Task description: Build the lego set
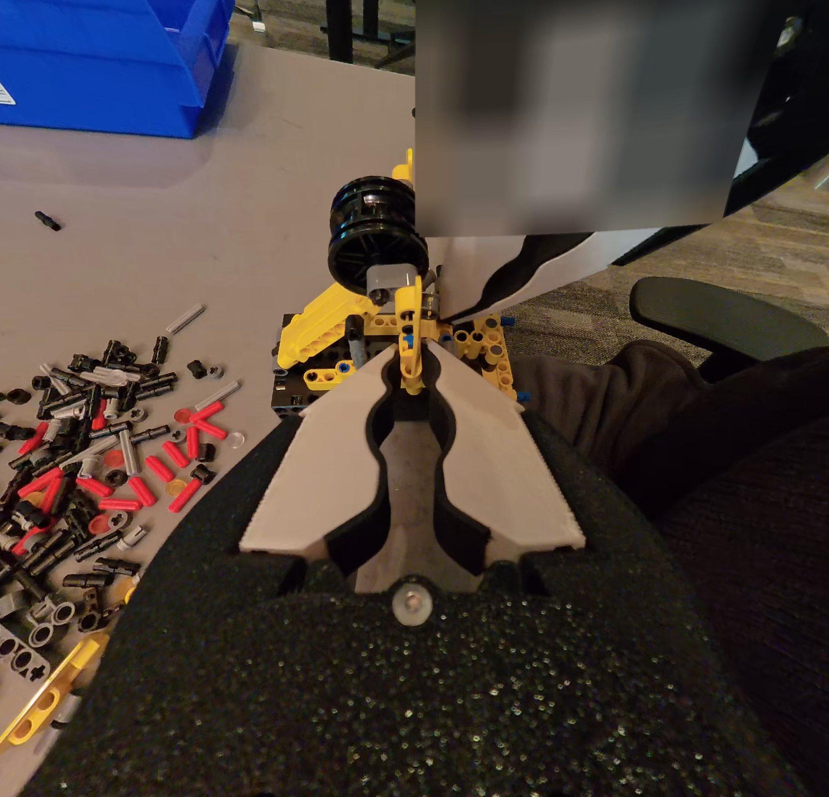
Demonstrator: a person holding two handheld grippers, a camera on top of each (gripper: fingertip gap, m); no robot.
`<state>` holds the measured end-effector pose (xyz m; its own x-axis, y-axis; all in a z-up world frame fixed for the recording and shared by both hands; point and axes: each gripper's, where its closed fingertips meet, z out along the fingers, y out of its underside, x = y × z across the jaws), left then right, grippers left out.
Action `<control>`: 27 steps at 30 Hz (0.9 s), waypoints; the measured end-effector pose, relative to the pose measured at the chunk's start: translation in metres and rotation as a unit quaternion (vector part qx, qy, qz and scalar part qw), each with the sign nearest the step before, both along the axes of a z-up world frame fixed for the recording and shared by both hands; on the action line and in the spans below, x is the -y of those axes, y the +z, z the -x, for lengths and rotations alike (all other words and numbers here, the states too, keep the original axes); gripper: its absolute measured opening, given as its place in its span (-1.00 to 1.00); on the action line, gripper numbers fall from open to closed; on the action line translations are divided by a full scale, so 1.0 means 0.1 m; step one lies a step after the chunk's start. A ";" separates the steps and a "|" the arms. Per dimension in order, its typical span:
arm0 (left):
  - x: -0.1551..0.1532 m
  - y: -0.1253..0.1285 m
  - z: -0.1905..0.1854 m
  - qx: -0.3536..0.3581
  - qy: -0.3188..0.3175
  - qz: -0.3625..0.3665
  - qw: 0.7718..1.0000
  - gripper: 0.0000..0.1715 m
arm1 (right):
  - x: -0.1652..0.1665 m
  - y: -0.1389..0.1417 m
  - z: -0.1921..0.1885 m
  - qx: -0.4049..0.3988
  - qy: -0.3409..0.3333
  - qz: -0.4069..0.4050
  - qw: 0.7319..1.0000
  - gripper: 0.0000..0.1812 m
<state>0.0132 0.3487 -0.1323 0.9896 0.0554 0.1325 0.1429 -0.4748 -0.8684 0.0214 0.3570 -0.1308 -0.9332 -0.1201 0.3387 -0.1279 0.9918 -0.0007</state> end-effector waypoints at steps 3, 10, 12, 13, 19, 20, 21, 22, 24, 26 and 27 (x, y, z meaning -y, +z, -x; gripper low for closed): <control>0.00 0.00 0.00 0.003 -0.001 -0.002 1.000 -0.91 | -0.02 0.00 0.00 0.005 -0.008 -0.009 1.000 -1.00; 0.00 0.00 0.00 0.003 0.001 -0.001 1.000 -0.91 | -0.04 -0.01 -0.02 0.049 -0.101 -0.014 0.994 -1.00; 0.00 0.00 0.00 0.004 0.001 -0.002 1.000 -0.91 | -0.05 -0.01 -0.03 0.059 -0.129 -0.006 0.990 -1.00; 0.00 0.00 0.00 0.004 0.001 -0.002 1.000 -0.91 | -0.05 -0.01 -0.03 0.066 -0.143 0.001 0.987 -1.00; 0.00 0.00 0.00 0.007 0.000 -0.005 1.000 -0.91 | -0.06 -0.01 -0.05 0.067 -0.159 0.013 0.985 -0.95; 0.00 0.00 0.00 0.009 0.000 -0.005 1.000 -0.91 | -0.06 -0.01 -0.05 0.058 -0.147 0.012 0.987 -0.95; 0.00 0.00 0.00 0.009 0.000 -0.006 1.000 -0.91 | -0.06 -0.01 -0.05 0.051 -0.140 0.011 0.989 -0.94; 0.00 0.00 0.00 0.009 0.000 -0.006 1.000 -0.91 | -0.06 -0.02 -0.05 0.045 -0.133 0.010 0.990 -0.93; 0.00 0.00 0.00 0.009 0.001 -0.005 1.000 -0.91 | -0.07 -0.02 -0.05 0.032 -0.120 0.006 0.992 -0.93; 0.00 0.00 0.00 0.008 0.001 -0.005 1.000 -0.91 | -0.07 -0.02 -0.05 0.019 -0.104 0.006 0.994 -0.91; -0.01 0.00 0.00 0.008 0.002 -0.005 1.000 -0.91 | -0.07 -0.02 -0.06 0.016 -0.098 0.007 0.995 -0.91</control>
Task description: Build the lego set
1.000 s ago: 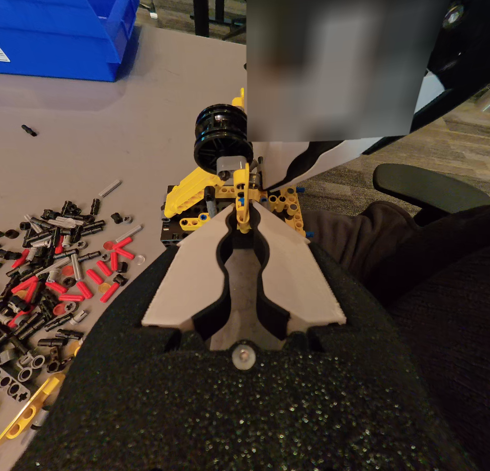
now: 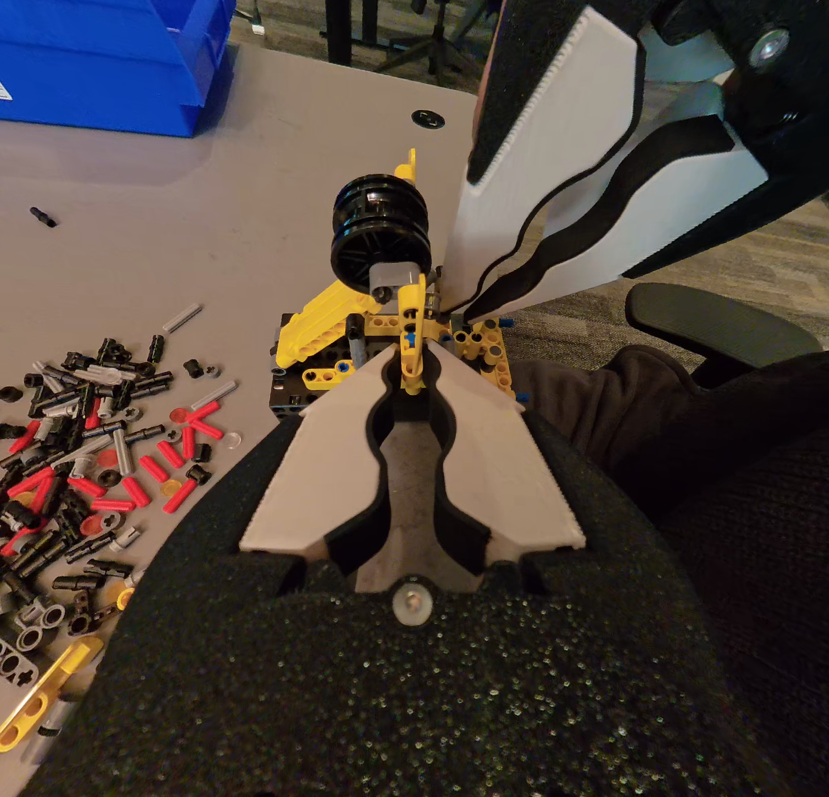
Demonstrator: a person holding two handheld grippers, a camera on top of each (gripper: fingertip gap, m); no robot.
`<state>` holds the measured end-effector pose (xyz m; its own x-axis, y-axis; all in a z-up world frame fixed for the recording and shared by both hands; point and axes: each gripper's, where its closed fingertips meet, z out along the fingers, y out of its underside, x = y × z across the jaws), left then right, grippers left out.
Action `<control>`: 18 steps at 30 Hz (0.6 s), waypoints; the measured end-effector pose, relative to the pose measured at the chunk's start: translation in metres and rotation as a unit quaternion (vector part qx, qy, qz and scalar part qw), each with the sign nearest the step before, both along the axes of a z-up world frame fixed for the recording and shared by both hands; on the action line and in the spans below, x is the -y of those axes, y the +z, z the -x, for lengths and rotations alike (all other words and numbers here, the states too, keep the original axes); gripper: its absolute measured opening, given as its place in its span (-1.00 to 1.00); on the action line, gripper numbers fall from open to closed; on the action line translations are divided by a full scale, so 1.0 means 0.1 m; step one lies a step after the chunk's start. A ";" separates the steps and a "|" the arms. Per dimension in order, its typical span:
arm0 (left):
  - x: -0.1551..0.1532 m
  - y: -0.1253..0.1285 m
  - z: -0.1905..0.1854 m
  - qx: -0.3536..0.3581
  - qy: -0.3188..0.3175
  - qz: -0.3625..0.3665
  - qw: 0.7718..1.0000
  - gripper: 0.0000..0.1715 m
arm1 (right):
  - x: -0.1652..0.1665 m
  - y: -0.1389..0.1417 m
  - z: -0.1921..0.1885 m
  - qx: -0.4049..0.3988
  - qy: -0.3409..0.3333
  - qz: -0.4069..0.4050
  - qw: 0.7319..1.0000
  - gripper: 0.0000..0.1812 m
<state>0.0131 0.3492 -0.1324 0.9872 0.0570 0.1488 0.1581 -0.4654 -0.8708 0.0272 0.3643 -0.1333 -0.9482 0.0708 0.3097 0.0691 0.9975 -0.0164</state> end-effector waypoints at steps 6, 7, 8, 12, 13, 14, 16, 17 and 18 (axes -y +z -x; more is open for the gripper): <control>-0.01 0.00 0.00 -0.007 0.002 0.001 1.000 -0.91 | -0.01 0.00 0.01 0.070 -0.051 0.053 0.995 -0.99; -0.01 0.00 0.00 -0.008 0.002 0.002 1.000 -0.91 | -0.01 0.00 0.01 0.075 -0.043 0.052 0.995 -0.99; -0.01 0.00 0.00 -0.009 0.001 0.002 1.000 -0.91 | -0.01 0.00 0.01 0.073 -0.031 0.047 0.996 -0.99; -0.01 0.00 0.00 -0.010 -0.003 -0.002 1.000 -0.91 | -0.02 0.00 0.01 0.081 -0.021 0.042 0.996 -0.99; -0.01 0.00 0.00 -0.011 -0.003 -0.002 1.000 -0.91 | -0.02 0.00 0.01 0.092 -0.022 0.041 0.995 -0.99; -0.01 0.00 0.00 -0.011 -0.004 -0.002 1.000 -0.91 | -0.01 0.00 0.01 0.100 -0.020 0.039 0.994 -0.99; -0.01 0.00 0.00 -0.014 -0.004 -0.005 1.000 -0.91 | -0.01 0.00 0.01 0.100 -0.004 0.032 0.994 -0.99; -0.01 0.00 0.00 -0.018 -0.004 -0.005 1.000 -0.91 | -0.01 -0.01 0.01 0.102 -0.003 0.031 0.994 -0.99; -0.01 0.00 0.00 -0.020 -0.003 -0.005 1.000 -0.91 | -0.01 -0.01 0.01 0.105 -0.007 0.032 0.994 -0.99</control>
<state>0.0132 0.3506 -0.1324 0.9927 0.0491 0.1099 0.1202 -0.4581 -0.8808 0.0264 0.3653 -0.1339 -0.9902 0.0983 0.0988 0.0923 0.9937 -0.0641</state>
